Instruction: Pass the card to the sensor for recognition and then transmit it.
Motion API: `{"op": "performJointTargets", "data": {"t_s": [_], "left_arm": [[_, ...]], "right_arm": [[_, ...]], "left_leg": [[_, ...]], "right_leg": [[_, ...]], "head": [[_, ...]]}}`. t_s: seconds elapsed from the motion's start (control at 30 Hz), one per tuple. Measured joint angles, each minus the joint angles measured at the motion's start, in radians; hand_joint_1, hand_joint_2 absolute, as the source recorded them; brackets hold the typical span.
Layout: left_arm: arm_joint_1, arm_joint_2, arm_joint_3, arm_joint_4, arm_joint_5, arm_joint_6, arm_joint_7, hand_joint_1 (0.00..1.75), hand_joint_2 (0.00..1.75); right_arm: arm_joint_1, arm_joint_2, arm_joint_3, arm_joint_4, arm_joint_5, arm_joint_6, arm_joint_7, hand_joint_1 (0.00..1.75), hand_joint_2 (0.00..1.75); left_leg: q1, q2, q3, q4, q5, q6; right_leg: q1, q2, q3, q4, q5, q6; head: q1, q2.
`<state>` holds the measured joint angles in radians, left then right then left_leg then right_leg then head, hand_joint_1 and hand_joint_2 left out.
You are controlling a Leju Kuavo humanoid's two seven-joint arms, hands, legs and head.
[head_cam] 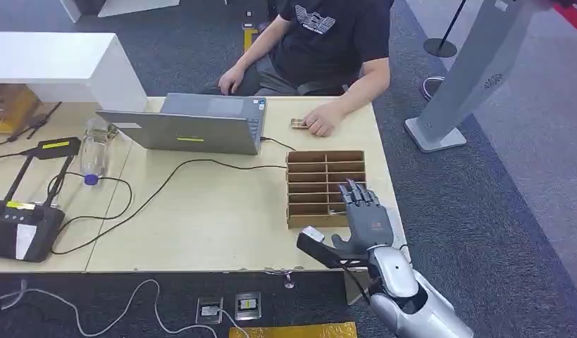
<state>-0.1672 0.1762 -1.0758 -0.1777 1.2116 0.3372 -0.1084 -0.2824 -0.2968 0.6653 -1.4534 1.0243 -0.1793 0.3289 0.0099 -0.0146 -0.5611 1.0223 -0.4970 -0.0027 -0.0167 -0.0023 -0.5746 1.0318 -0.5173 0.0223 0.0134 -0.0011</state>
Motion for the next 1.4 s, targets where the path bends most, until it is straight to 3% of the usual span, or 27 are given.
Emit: {"op": "performJointTargets", "data": {"t_s": [0.73, 0.77, 0.8, 0.83, 1.4], "left_arm": [[0.0, 0.003, 0.0, 0.0, -0.008, -0.004, 0.011, 0.0, 0.0], [0.0, 0.003, 0.0, 0.0, -0.009, -0.005, 0.011, 0.0, 0.0], [0.0, 0.003, -0.001, 0.0, -0.01, -0.005, 0.011, 0.0, 0.0], [0.0, 0.003, -0.001, 0.0, -0.011, -0.005, 0.011, 0.0, 0.0], [0.0, 0.006, -0.003, 0.0, -0.02, -0.006, 0.011, 0.0, 0.0]], "right_arm": [[-0.033, 0.031, -0.003, 0.087, 0.037, -0.002, -0.008, 0.0, 1.75], [-0.033, 0.031, -0.003, 0.088, 0.037, -0.002, -0.008, 0.1, 1.75], [-0.033, 0.031, -0.003, 0.09, 0.038, -0.001, -0.008, 0.51, 1.75], [-0.033, 0.031, -0.003, 0.092, 0.04, 0.0, -0.007, 1.75, 1.75], [-0.027, 0.031, -0.032, 0.092, 0.061, 0.021, 0.004, 1.75, 1.75]], "left_leg": [[0.0, 0.0, 0.0, 0.0, 0.0, 0.0], [0.0, 0.0, 0.0, 0.0, 0.0, 0.0], [0.0, 0.0, 0.0, 0.0, 0.0, 0.0], [0.0, 0.0, 0.0, 0.0, 0.0, 0.0], [0.0, 0.0, 0.001, 0.0, 0.0, 0.0]], "right_leg": [[0.0, 0.0, 0.0, 0.0, 0.0, 0.0], [0.0, 0.0, 0.0, 0.0, 0.0, 0.0], [0.0, 0.0, 0.0, 0.0, 0.0, 0.0], [0.0, 0.0, 0.0, 0.0, 0.0, 0.0], [0.0, 0.0, 0.0, 0.0, 0.0, 0.0]], "head": [[0.0, 0.0], [0.0, 0.0], [0.0, 0.0], [0.0, 0.0], [0.0, 0.0]]}}
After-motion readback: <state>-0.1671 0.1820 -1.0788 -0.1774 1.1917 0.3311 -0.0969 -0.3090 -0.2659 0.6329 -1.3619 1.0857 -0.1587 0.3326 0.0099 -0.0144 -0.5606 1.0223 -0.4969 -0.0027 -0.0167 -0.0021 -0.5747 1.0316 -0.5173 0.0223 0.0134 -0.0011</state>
